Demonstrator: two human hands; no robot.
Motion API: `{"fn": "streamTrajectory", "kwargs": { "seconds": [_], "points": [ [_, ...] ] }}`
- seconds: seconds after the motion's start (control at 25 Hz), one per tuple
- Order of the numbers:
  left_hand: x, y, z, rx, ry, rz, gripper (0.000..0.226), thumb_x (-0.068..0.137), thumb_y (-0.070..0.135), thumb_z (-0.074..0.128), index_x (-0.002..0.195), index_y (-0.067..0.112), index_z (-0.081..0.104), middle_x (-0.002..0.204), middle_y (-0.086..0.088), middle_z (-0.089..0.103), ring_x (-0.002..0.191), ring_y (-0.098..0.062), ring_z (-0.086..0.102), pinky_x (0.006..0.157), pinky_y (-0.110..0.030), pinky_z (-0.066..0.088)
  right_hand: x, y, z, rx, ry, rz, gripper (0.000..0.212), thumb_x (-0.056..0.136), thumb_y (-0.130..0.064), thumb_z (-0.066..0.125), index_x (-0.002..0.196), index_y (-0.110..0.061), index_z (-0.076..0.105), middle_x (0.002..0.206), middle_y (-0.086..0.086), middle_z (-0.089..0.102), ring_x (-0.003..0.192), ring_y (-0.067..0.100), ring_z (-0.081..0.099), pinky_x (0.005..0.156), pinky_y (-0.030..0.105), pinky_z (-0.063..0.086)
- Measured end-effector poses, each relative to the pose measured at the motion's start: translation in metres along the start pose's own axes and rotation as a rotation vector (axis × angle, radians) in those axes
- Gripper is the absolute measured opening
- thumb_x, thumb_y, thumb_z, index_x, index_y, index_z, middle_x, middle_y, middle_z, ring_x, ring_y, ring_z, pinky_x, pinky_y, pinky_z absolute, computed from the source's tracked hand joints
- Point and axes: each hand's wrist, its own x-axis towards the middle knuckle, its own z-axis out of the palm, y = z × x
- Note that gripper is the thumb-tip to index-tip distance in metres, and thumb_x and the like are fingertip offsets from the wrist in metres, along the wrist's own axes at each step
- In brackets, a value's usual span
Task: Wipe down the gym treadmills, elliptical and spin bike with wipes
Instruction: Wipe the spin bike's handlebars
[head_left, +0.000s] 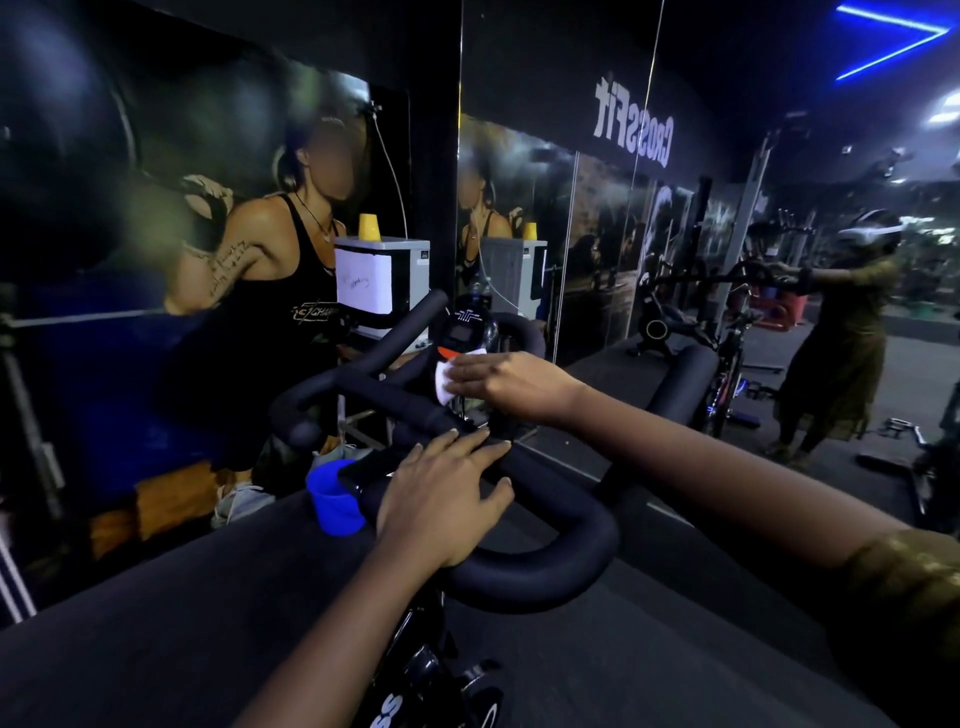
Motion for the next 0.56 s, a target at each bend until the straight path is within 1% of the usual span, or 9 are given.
{"fn": "streamTrajectory", "kwargs": {
  "seconds": [0.04,0.16,0.2,0.24,0.28,0.32,0.36,0.48,0.56],
  "points": [
    [0.000,0.000,0.001,0.006,0.000,0.001,0.050,0.096,0.050,0.037,0.145,0.041,0.031,0.156,0.017,0.023,0.144,-0.011,0.018,0.117,-0.034,0.018,0.000,0.001,0.001,0.034,0.010,-0.015,0.032,0.080,-0.006,0.053,0.107,-0.001,0.069,0.116,0.015,0.065,0.108,0.033,0.062,0.079,0.042,0.056],
    [0.002,-0.002,0.001,0.028,-0.017,0.008,0.052,0.096,0.050,0.036,0.146,0.040,0.029,0.156,0.016,0.021,0.145,-0.011,0.015,0.117,-0.036,0.017,0.030,-0.011,-0.008,0.200,-0.053,0.133,0.038,0.082,0.004,0.050,0.115,-0.005,0.066,0.122,0.010,0.063,0.112,0.028,0.060,0.090,0.041,0.049],
    [0.001,-0.001,0.001,0.035,-0.023,0.010,0.052,0.096,0.050,0.035,0.147,0.039,0.028,0.157,0.016,0.020,0.145,-0.011,0.014,0.118,-0.037,0.015,0.043,-0.016,-0.006,0.239,-0.107,0.162,0.042,0.081,0.007,0.048,0.117,-0.006,0.065,0.122,0.010,0.063,0.115,0.027,0.058,0.094,0.039,0.045],
    [-0.001,0.000,0.001,0.038,-0.023,0.009,0.052,0.097,0.050,0.034,0.147,0.039,0.028,0.157,0.016,0.020,0.145,-0.011,0.013,0.118,-0.037,0.013,0.052,-0.018,-0.004,0.254,-0.198,0.172,0.044,0.081,0.009,0.048,0.118,-0.007,0.064,0.123,0.010,0.062,0.117,0.025,0.056,0.097,0.036,0.041],
    [-0.003,0.001,0.000,0.042,-0.016,0.010,0.051,0.097,0.050,0.033,0.147,0.039,0.028,0.157,0.016,0.019,0.145,-0.010,0.012,0.119,-0.036,0.011,0.057,-0.017,0.000,0.255,-0.274,0.168,0.044,0.081,0.009,0.048,0.119,-0.007,0.064,0.123,0.009,0.063,0.118,0.023,0.055,0.098,0.032,0.039],
    [-0.004,0.001,0.000,0.048,-0.012,0.015,0.052,0.097,0.052,0.029,0.147,0.039,0.027,0.157,0.016,0.020,0.146,-0.010,0.011,0.119,-0.036,0.009,0.057,-0.016,0.005,0.249,-0.311,0.163,0.042,0.083,0.008,0.049,0.119,-0.007,0.064,0.122,0.009,0.063,0.117,0.022,0.055,0.097,0.030,0.039],
    [-0.006,0.001,-0.001,0.055,-0.012,0.020,0.055,0.094,0.056,0.022,0.147,0.040,0.027,0.157,0.015,0.020,0.146,-0.010,0.011,0.119,-0.035,0.008,0.052,-0.014,0.010,0.267,-0.300,0.169,0.039,0.085,0.005,0.051,0.118,-0.008,0.064,0.122,0.009,0.063,0.116,0.022,0.057,0.096,0.030,0.040],
    [-0.011,0.002,-0.003,0.073,0.000,0.019,0.081,0.074,0.063,-0.004,0.146,0.044,0.026,0.156,0.018,0.021,0.145,-0.008,0.010,0.118,-0.034,0.003,0.023,-0.013,0.009,0.289,-0.222,0.184,0.035,0.087,0.000,0.052,0.119,-0.009,0.064,0.119,0.009,0.065,0.111,0.024,0.060,0.093,0.034,0.045],
    [-0.013,0.002,-0.002,0.071,0.007,0.016,0.090,0.065,0.063,-0.011,0.145,0.046,0.026,0.155,0.020,0.020,0.145,-0.005,0.010,0.118,-0.032,0.002,0.000,-0.014,0.000,0.311,-0.182,0.141,0.040,0.082,0.005,0.051,0.118,-0.007,0.064,0.117,0.010,0.066,0.109,0.025,0.061,0.091,0.037,0.047]
  ]
}}
